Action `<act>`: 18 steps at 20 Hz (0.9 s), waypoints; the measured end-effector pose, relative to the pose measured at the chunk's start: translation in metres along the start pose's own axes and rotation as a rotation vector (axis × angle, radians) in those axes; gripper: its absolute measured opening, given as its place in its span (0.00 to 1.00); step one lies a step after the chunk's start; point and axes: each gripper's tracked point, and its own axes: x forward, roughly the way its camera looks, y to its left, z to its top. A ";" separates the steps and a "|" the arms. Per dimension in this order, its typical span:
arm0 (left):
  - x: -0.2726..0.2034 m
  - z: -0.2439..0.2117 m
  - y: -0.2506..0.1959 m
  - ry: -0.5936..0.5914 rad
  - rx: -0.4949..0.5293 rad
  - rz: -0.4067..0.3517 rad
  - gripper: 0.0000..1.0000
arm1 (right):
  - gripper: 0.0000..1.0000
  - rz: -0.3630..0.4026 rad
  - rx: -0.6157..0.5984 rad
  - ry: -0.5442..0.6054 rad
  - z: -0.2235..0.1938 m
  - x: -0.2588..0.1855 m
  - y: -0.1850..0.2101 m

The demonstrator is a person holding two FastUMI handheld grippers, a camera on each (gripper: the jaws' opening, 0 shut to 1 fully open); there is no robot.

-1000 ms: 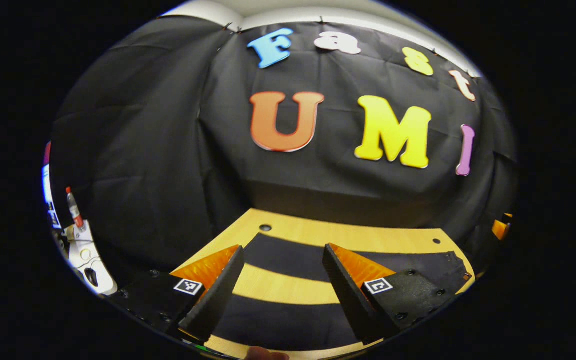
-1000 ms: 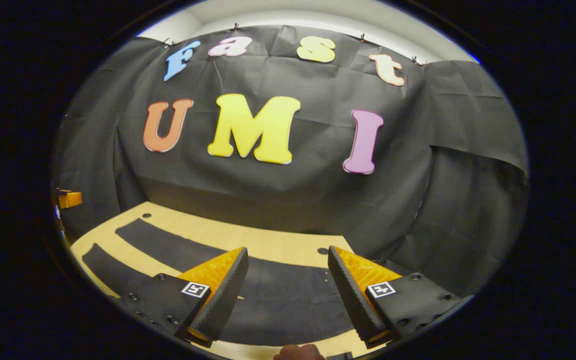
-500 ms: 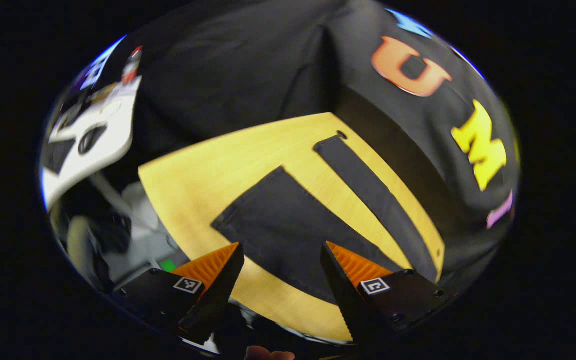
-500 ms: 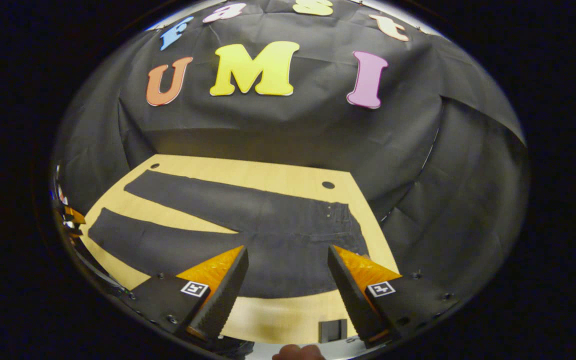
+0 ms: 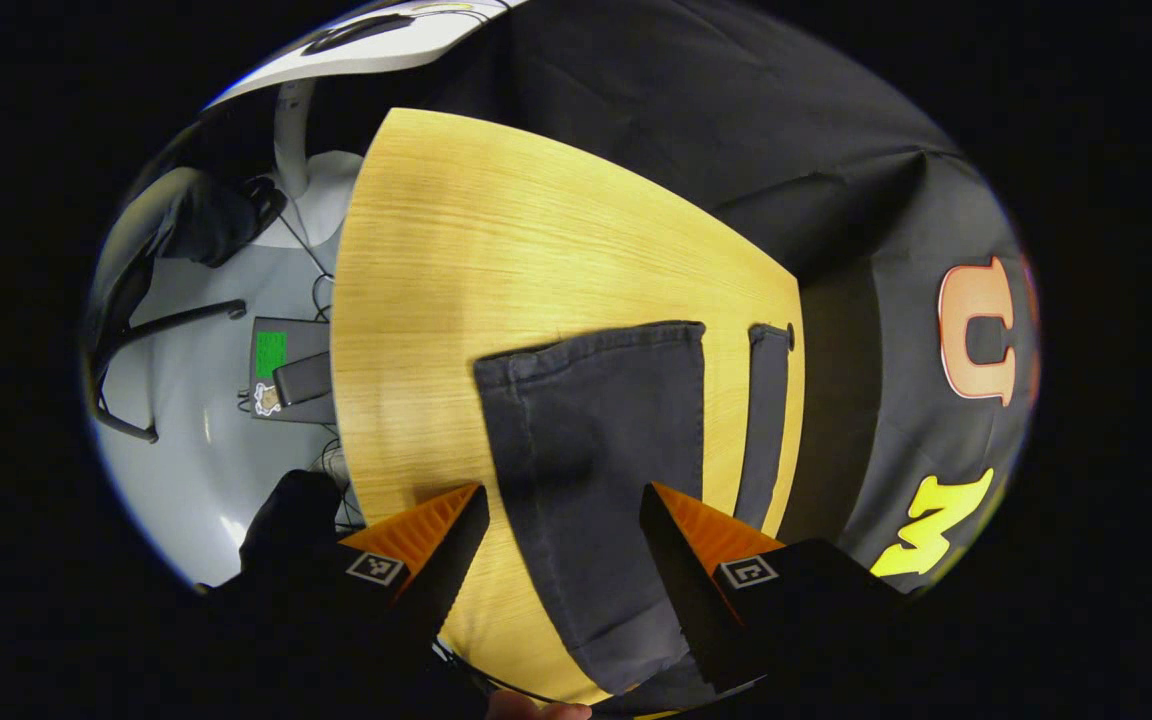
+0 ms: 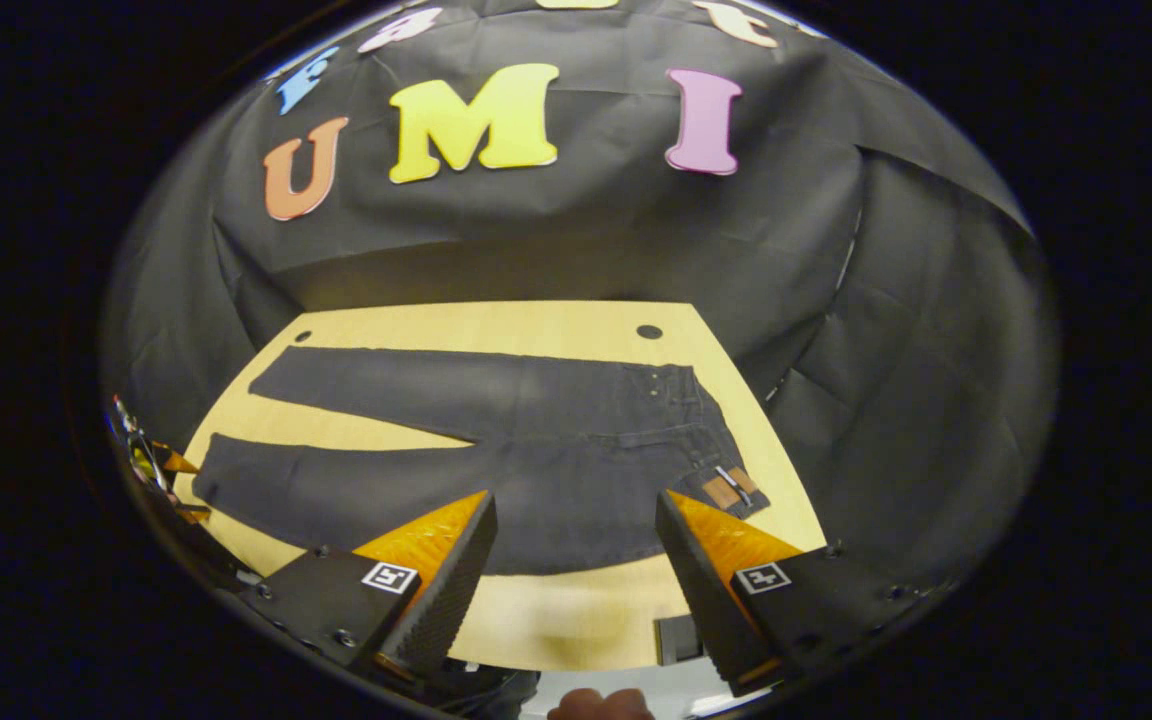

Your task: Grasp the waist and the cuffs of the jeans and fold them to make the two legs overlap; first hold the waist and fold one-third of the jeans toward the cuffs, then hold the cuffs and fold the remaining one-third in the same direction to finish folding.

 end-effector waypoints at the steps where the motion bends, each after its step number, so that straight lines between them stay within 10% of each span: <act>1: 0.003 0.001 -0.002 0.001 0.014 0.006 0.99 | 0.99 -0.014 0.032 0.007 -0.001 0.003 -0.006; 9: 0.034 0.002 -0.045 0.009 0.076 -0.057 0.93 | 0.99 0.017 0.436 0.168 -0.050 0.042 -0.030; 15: 0.047 0.000 -0.048 0.030 0.044 -0.060 0.56 | 0.99 0.087 1.017 0.313 -0.077 0.099 -0.043; 18: 0.046 0.001 -0.045 0.023 0.029 -0.053 0.20 | 0.93 0.024 1.177 0.325 -0.091 0.120 -0.057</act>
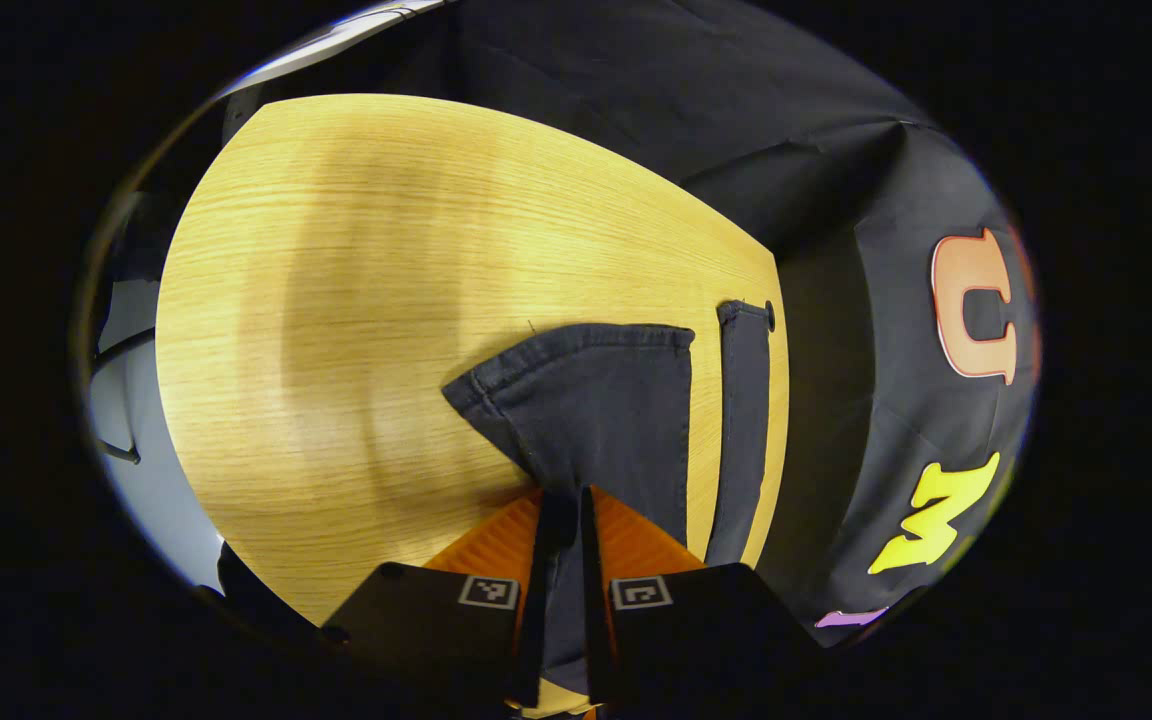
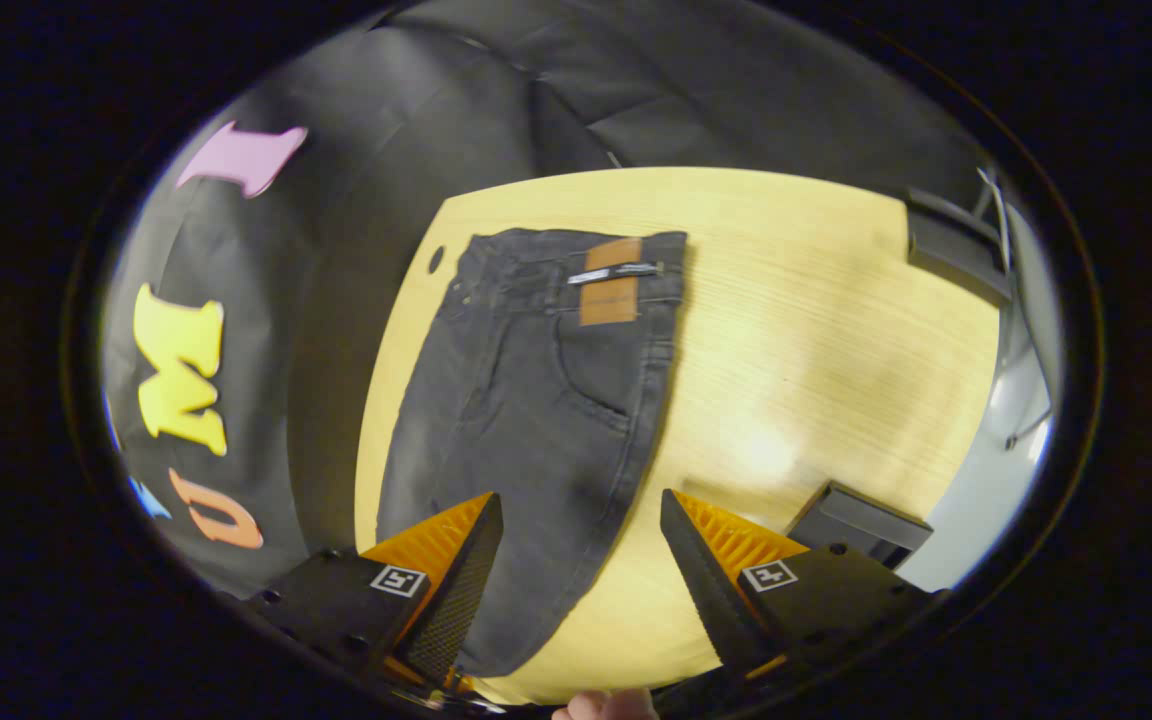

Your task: Grasp the waist and the cuffs of the jeans and fold them to make the two legs overlap; first hold the waist and fold one-third of the jeans toward the cuffs, then hold the cuffs and fold the remaining one-third in the same direction to finish folding.

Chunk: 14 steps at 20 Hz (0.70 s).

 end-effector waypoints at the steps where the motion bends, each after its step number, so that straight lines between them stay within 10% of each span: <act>1: -0.001 0.000 0.000 -0.001 -0.001 0.001 0.17 | 0.93 -0.011 0.030 -0.010 0.003 0.005 -0.004; 13: 0.003 -0.004 -0.005 0.034 0.028 0.013 0.08 | 0.95 0.044 -0.018 -0.051 0.024 0.047 0.026; 14: 0.004 -0.005 -0.008 0.038 0.033 0.006 0.08 | 0.79 0.025 -0.007 -0.050 0.025 0.052 0.023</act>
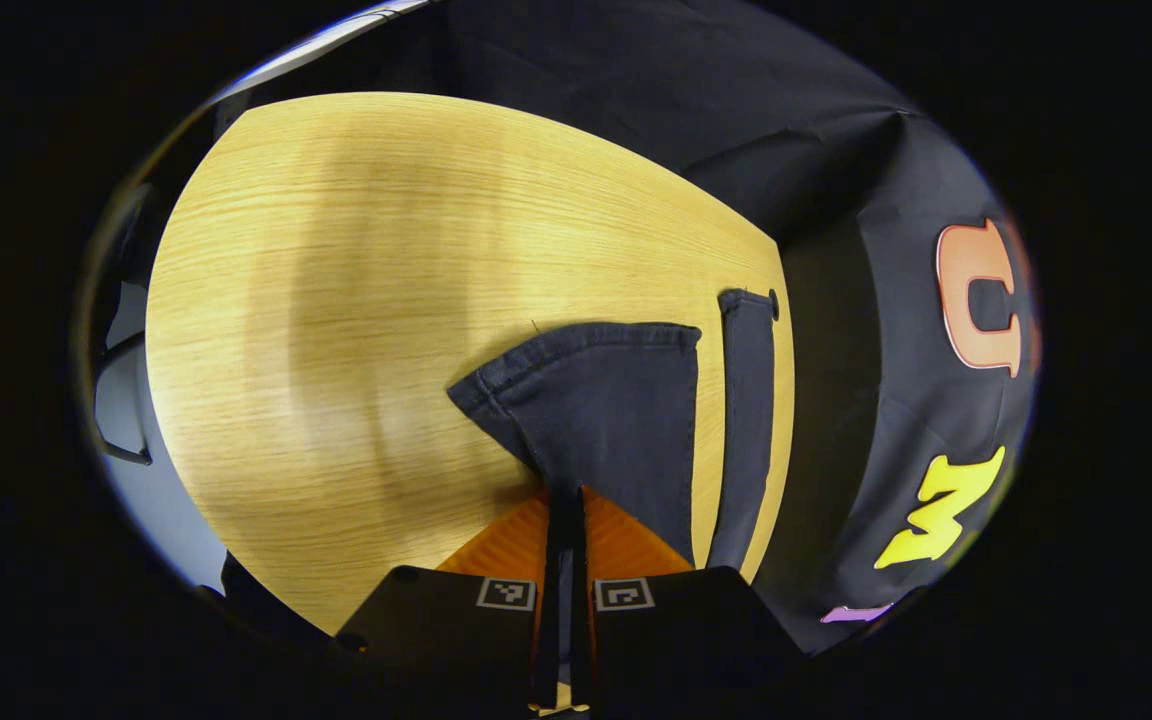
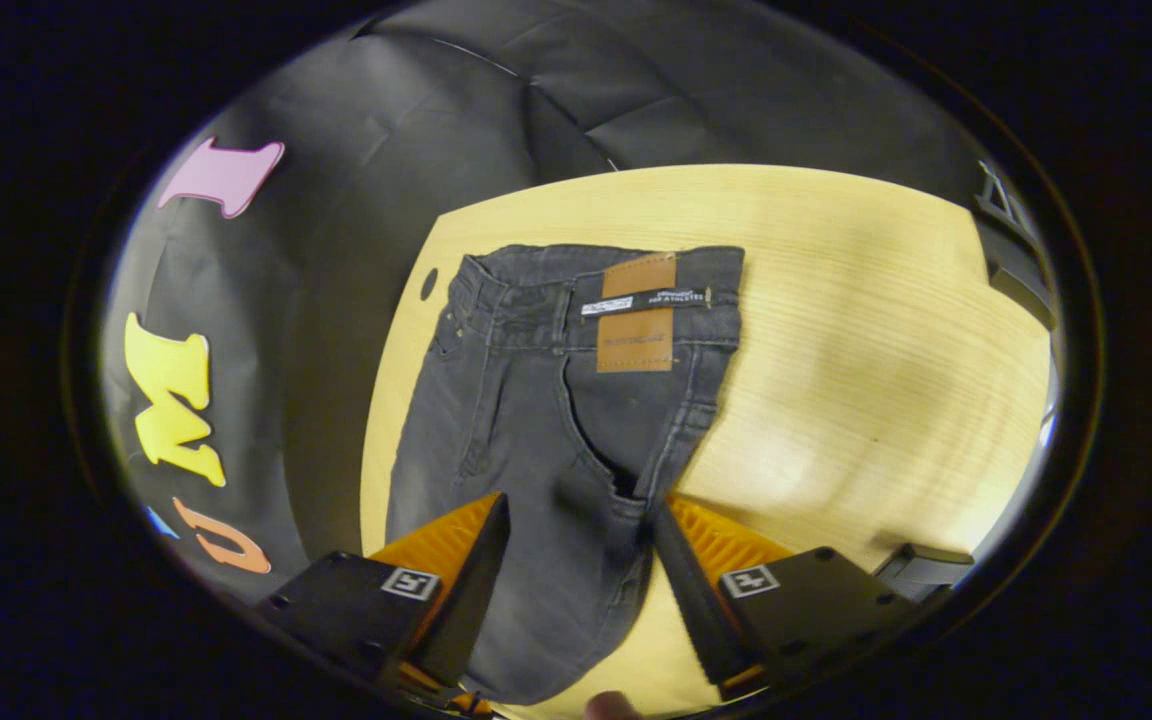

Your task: Grasp the waist and the cuffs of the jeans and fold them to make the two legs overlap; first hold the waist and fold one-third of the jeans toward the cuffs, then hold the cuffs and fold the remaining one-third in the same direction to finish folding.

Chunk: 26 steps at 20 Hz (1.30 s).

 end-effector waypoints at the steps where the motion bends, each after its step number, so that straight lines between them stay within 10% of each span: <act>1: 0.000 -0.001 -0.002 0.002 0.003 -0.004 0.08 | 0.63 -0.013 0.022 -0.002 0.001 0.002 -0.004; 4: -0.002 -0.001 -0.009 0.004 -0.001 -0.018 0.06 | 0.16 -0.061 0.090 0.007 0.001 0.009 -0.015; 6: -0.007 0.000 -0.017 0.008 -0.004 -0.032 0.06 | 0.06 -0.058 0.116 0.031 0.003 0.004 -0.013; 18: -0.061 0.022 -0.097 0.027 -0.029 -0.064 0.04 | 0.01 0.108 -0.022 0.074 0.005 -0.082 0.080; 26: -0.028 0.045 -0.168 0.114 0.029 -0.082 0.04 | 0.00 0.032 -0.202 0.092 0.027 -0.067 0.126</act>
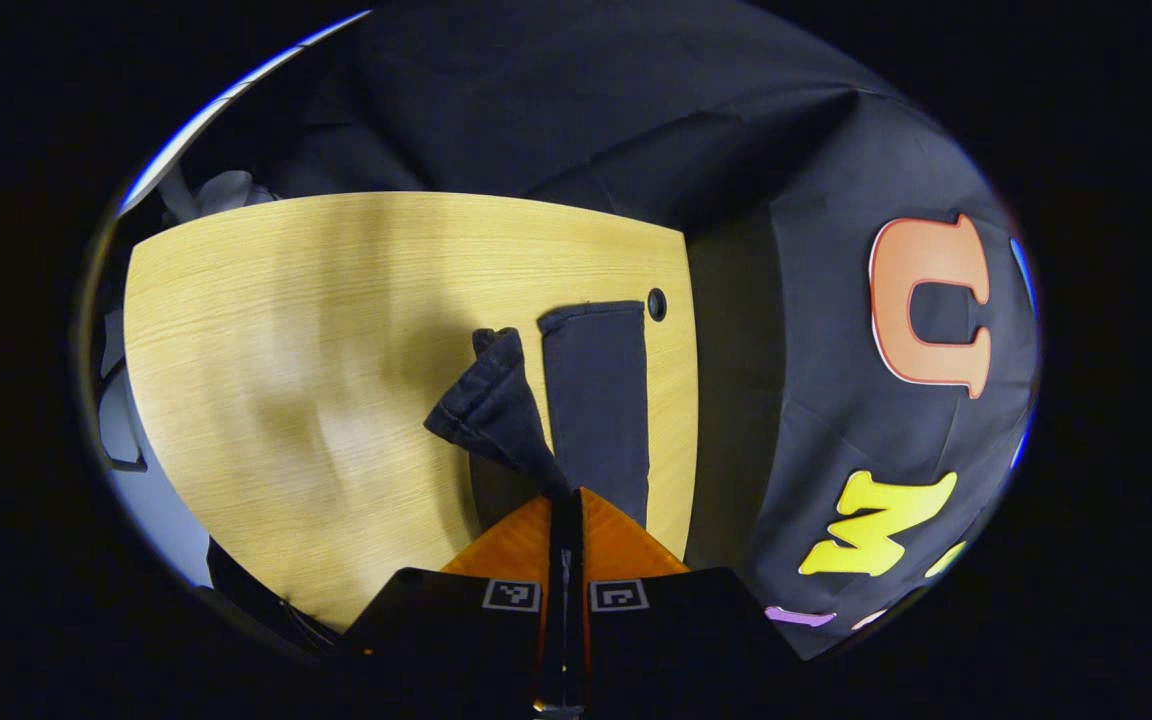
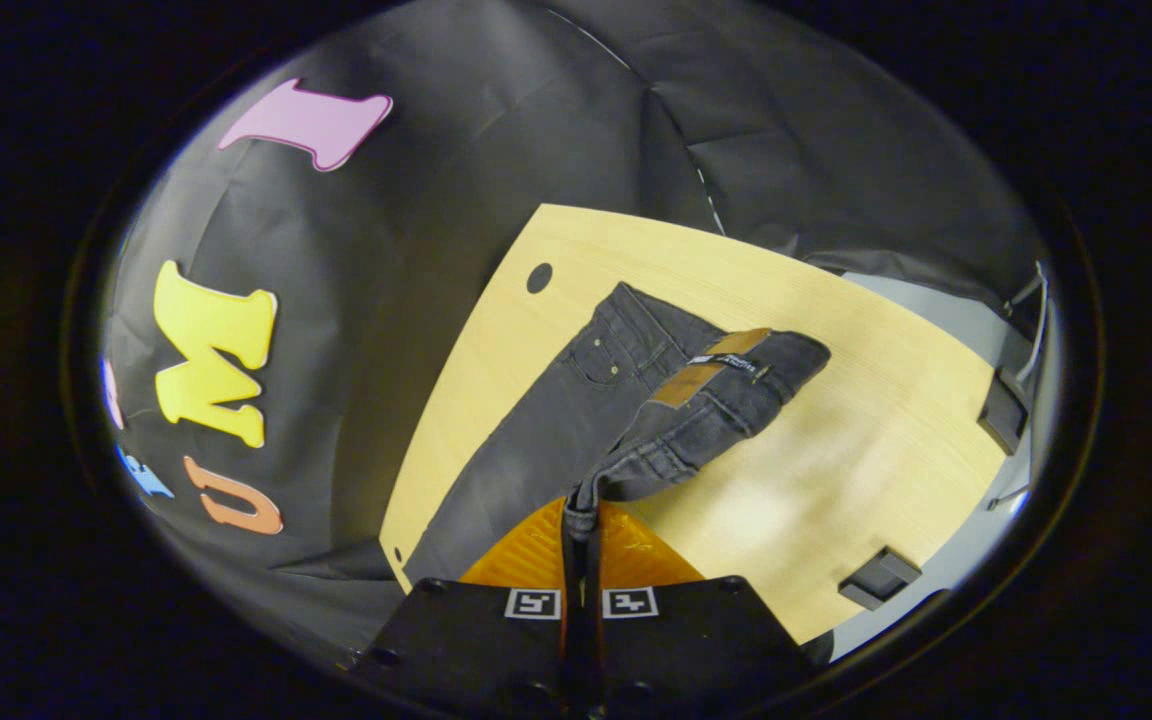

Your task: Grasp the waist and the cuffs of the jeans and fold them to make the two legs overlap; first hold the waist and fold one-third of the jeans toward the cuffs, then hold the cuffs and fold the remaining one-third in the same direction to finish folding.

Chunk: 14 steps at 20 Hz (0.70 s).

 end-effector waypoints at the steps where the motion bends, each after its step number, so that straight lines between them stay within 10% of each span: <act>1: 0.008 0.003 -0.007 0.007 0.006 0.000 0.04 | 0.01 -0.012 -0.003 0.004 0.004 0.007 0.002; 14: 0.116 0.034 -0.064 0.036 0.234 0.029 0.04 | 0.01 0.009 -0.189 0.003 0.057 0.115 0.062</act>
